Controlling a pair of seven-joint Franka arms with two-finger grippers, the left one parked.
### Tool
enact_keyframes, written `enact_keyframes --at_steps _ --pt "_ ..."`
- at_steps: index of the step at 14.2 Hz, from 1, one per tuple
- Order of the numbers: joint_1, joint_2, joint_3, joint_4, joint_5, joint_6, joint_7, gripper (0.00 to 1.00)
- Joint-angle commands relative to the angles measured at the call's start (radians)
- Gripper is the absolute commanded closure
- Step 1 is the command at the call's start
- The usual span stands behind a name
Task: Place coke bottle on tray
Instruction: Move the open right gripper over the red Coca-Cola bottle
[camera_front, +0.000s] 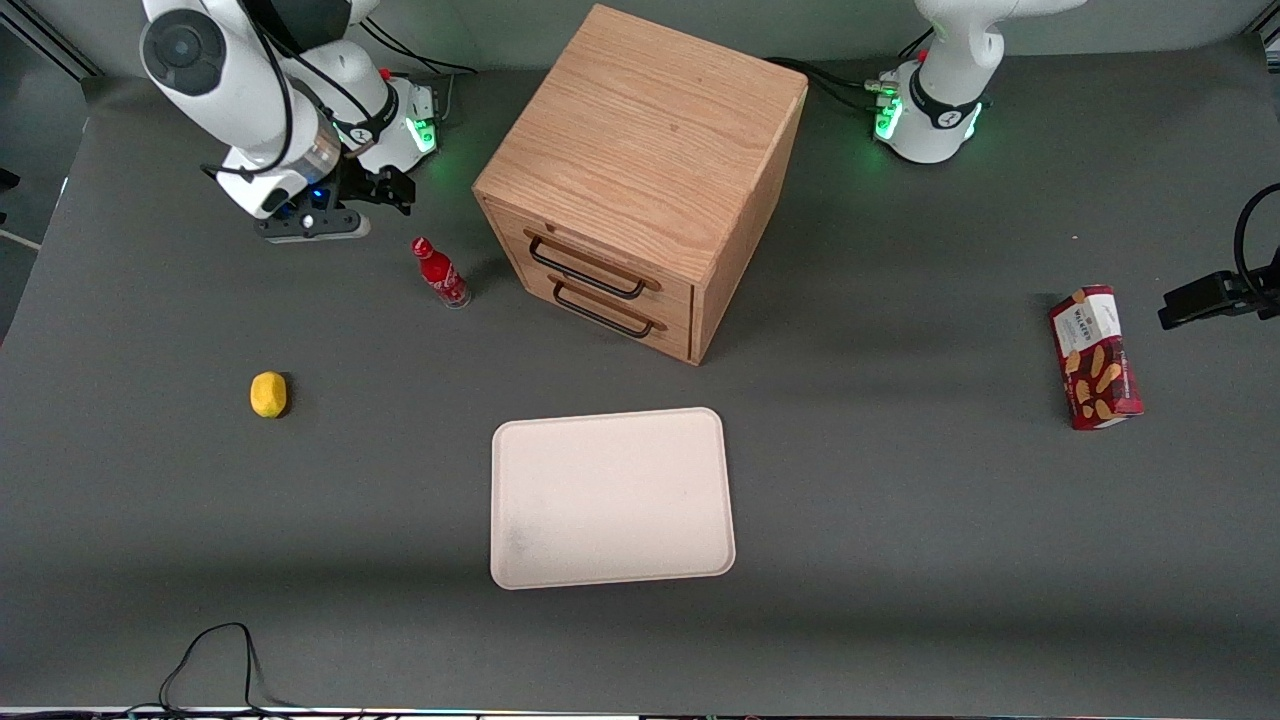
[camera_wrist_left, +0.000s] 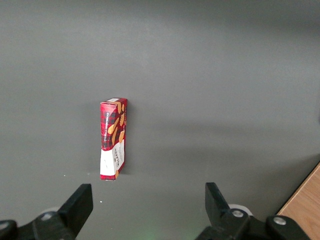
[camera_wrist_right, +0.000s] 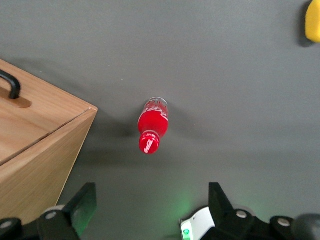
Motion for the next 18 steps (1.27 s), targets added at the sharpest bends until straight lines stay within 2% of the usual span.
enact_keyframes --at_steps 1,8,18 --pt "0.02 0.022 -0.004 -0.059 0.012 0.086 0.027 0.01" --pt "0.067 0.133 -0.004 -0.133 0.012 0.275 0.093 0.02" --pt "0.075 0.168 -0.007 -0.173 0.003 0.33 0.061 0.05"
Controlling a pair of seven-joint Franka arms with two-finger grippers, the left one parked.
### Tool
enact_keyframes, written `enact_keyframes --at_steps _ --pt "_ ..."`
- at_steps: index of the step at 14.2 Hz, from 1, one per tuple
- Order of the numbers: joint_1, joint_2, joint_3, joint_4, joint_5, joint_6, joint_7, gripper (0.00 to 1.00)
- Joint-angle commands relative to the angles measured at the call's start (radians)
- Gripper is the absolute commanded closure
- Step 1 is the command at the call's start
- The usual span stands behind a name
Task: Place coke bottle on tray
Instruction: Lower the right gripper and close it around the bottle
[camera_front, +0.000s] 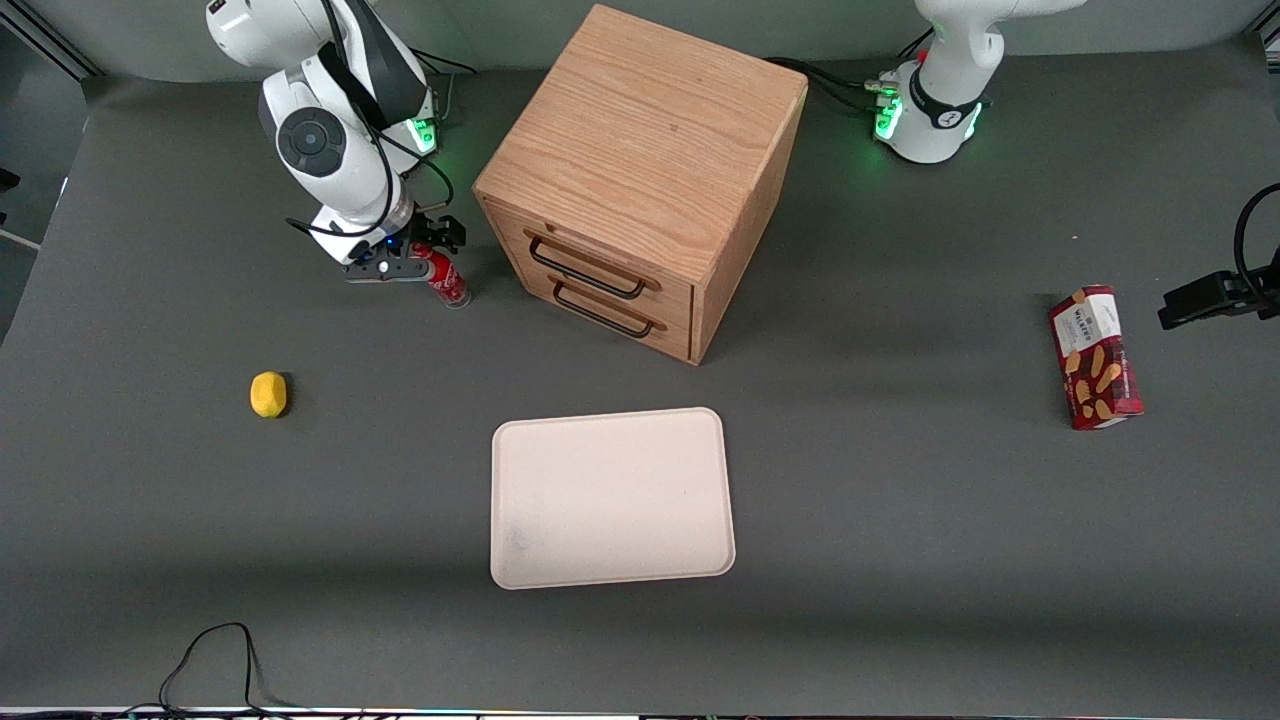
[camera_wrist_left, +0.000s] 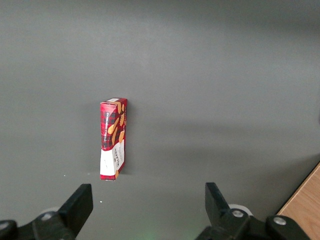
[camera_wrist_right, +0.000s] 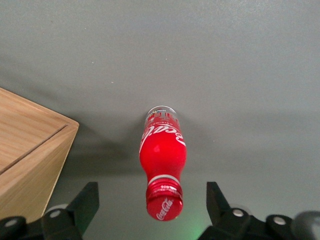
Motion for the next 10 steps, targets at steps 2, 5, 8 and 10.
enact_keyframes --at_steps 2,5,8,10 --pt "0.01 0.012 -0.008 -0.022 0.003 0.05 -0.01 0.06" --pt "0.01 0.015 -0.011 -0.024 0.003 0.052 -0.03 0.08" --pt "0.009 0.017 -0.012 -0.025 0.003 0.052 -0.033 0.14" --pt "0.009 0.022 -0.014 -0.024 0.001 0.052 -0.036 0.21"
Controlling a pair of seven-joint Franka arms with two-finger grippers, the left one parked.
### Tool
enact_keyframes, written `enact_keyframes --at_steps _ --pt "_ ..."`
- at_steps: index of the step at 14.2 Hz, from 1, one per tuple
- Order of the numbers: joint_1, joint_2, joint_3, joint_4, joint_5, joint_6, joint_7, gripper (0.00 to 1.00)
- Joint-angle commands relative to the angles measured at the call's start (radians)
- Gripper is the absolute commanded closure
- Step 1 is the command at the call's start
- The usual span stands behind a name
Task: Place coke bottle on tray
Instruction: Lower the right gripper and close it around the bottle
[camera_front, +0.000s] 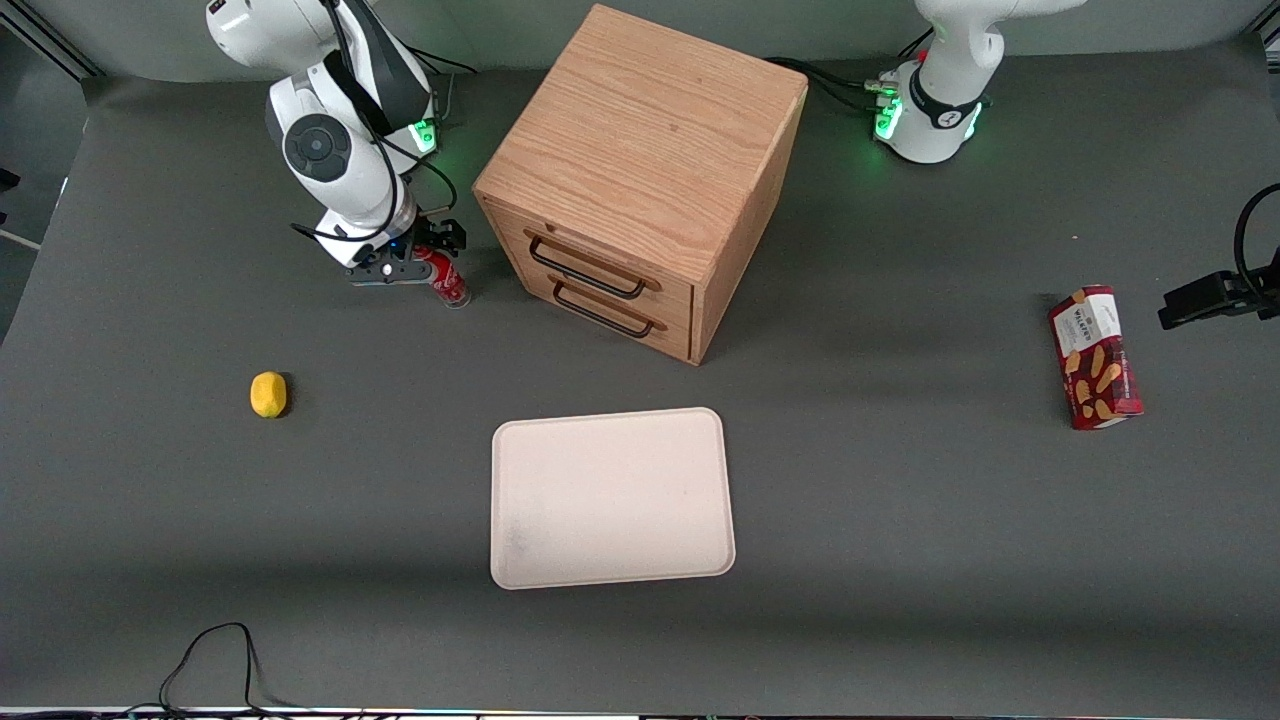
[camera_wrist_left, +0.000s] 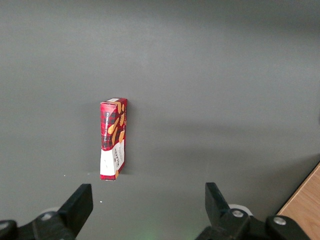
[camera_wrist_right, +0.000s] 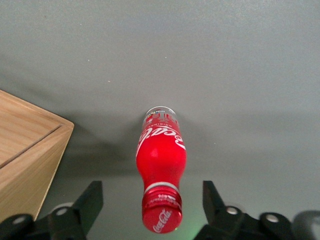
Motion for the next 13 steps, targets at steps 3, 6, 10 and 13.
enact_keyframes --at_steps 3,6,10,13 --pt "0.009 0.007 -0.012 -0.006 0.001 0.013 -0.038 0.44" --pt "0.009 0.006 -0.014 -0.009 0.003 0.013 -0.038 1.0" --pt "0.006 0.006 -0.017 -0.009 0.003 0.01 -0.046 1.0" --pt "0.003 0.003 -0.024 0.0 0.001 0.004 -0.047 1.0"
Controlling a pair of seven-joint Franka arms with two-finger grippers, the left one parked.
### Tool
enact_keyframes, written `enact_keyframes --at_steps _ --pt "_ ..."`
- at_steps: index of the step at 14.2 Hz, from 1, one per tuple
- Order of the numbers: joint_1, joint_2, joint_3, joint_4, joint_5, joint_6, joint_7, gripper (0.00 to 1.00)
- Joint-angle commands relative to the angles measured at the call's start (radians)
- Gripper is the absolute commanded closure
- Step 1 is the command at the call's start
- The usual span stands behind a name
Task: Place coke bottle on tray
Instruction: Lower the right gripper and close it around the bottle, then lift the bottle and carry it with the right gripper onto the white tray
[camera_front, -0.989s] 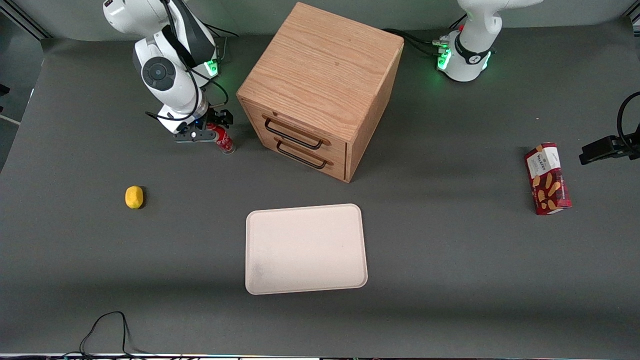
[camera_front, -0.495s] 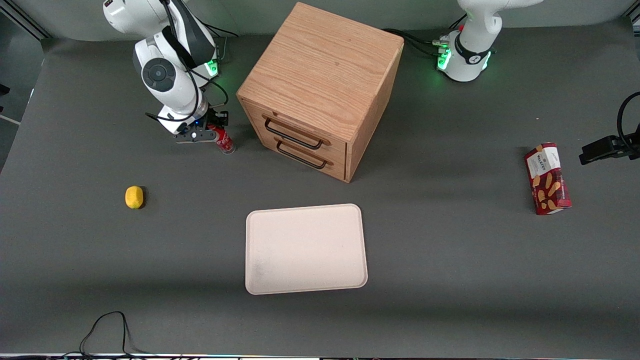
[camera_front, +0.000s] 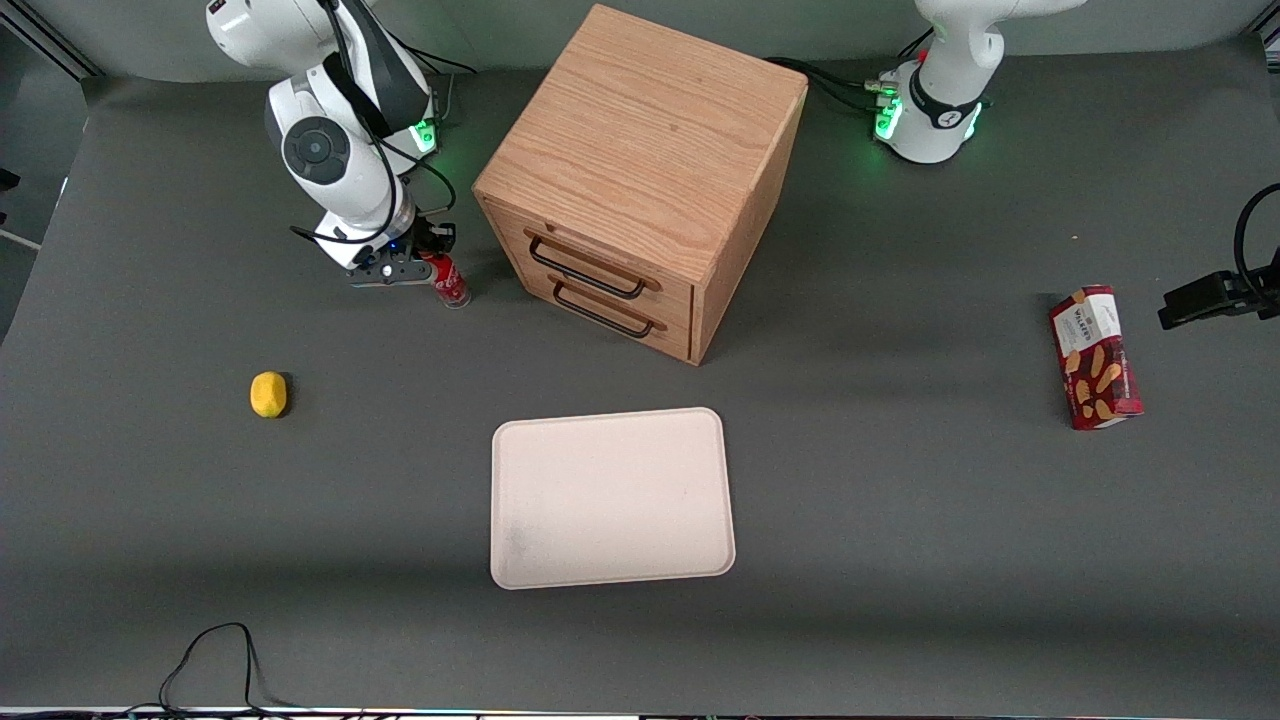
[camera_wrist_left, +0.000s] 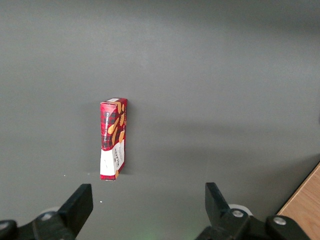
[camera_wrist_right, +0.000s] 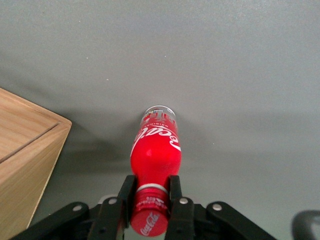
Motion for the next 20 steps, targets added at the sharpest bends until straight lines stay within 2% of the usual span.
enact_keyframes --at_steps 1,6,9,12,16,20 --pt "0.001 -0.008 -0.034 0.01 0.003 0.002 -0.027 1.0" --pt "0.001 -0.022 -0.087 0.214 0.001 -0.237 -0.051 1.0" --pt "-0.002 -0.019 -0.134 0.418 0.0 -0.448 -0.09 1.0" --pt "-0.004 0.01 -0.137 0.614 0.0 -0.614 -0.09 1.0" --pt "-0.005 0.167 -0.16 0.93 0.001 -0.777 -0.114 1.0" --pt "-0.033 0.341 -0.165 1.156 0.015 -0.835 -0.115 1.0"
